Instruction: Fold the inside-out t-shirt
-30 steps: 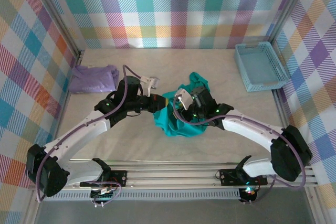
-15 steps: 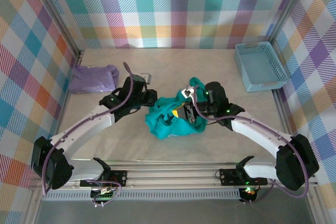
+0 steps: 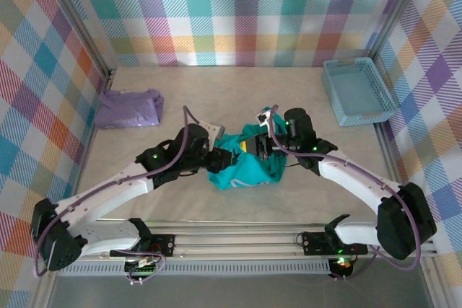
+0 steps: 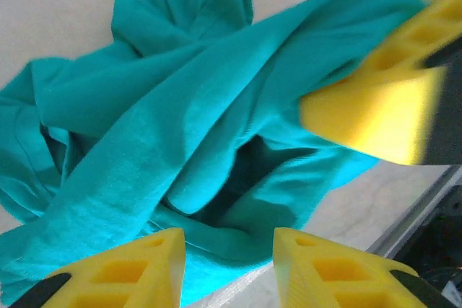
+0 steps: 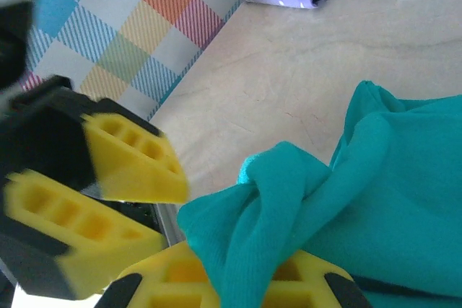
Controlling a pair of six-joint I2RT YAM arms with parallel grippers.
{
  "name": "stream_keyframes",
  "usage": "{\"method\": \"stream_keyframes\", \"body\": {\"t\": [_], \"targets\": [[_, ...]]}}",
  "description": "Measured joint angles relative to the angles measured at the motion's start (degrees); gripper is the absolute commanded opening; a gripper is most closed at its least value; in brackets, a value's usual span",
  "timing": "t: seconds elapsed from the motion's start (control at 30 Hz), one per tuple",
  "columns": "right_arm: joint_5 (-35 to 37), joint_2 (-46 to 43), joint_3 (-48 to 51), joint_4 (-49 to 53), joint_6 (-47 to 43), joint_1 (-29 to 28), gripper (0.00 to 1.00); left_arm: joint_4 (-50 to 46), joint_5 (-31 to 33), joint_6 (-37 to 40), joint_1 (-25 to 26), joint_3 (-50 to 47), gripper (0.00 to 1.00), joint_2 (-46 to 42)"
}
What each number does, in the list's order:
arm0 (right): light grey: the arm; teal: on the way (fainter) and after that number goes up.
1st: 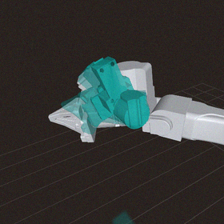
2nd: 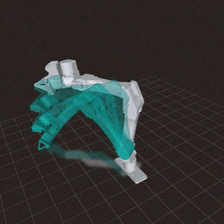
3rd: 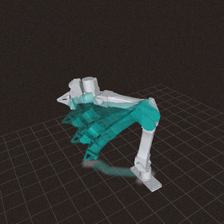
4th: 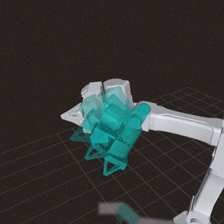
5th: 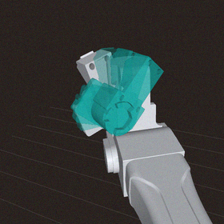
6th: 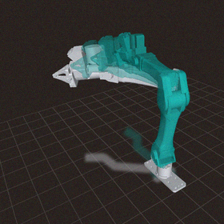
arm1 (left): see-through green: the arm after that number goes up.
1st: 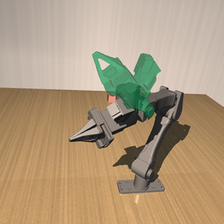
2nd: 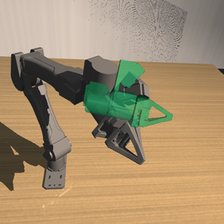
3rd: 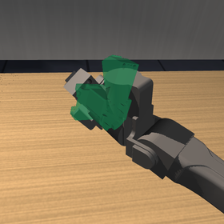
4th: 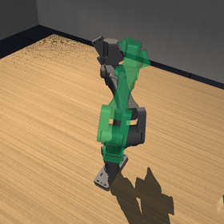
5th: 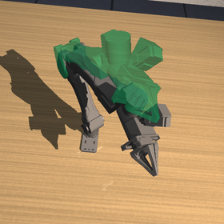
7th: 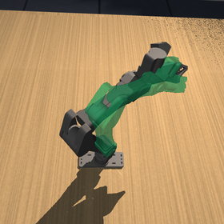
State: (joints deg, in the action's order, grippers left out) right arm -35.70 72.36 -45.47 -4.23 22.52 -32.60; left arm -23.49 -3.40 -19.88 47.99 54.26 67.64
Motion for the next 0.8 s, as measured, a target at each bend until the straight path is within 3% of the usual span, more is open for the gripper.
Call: {"method": "stream_keyframes", "body": {"t": [0.23,0.33,0.47,0.63,0.8], "targets": [[0.83,-0.15,0.00,0.96,0.61,0.00,0.00,0.68,0.90,1.36,-0.02,1.88,0.35,7.80],[1.14,-0.61,0.00,1.60,0.59,0.00,0.00,2.86,1.09,1.55,-0.55,2.54,0.26,9.62],[2.12,-1.99,0.02,2.99,0.17,0.02,0.00,6.49,-0.15,1.46,-2.03,2.54,0.04,10.99],[4.70,-5.64,0.02,7.19,-3.56,1.01,0.00,9.11,-8.50,2.82,-5.01,2.10,0.00,10.01],[7.30,-6.93,-1.36,13.53,-10.64,2.75,0.03,14.25,-22.32,3.10,-9.18,-2.64,0.00,0.22]]}}
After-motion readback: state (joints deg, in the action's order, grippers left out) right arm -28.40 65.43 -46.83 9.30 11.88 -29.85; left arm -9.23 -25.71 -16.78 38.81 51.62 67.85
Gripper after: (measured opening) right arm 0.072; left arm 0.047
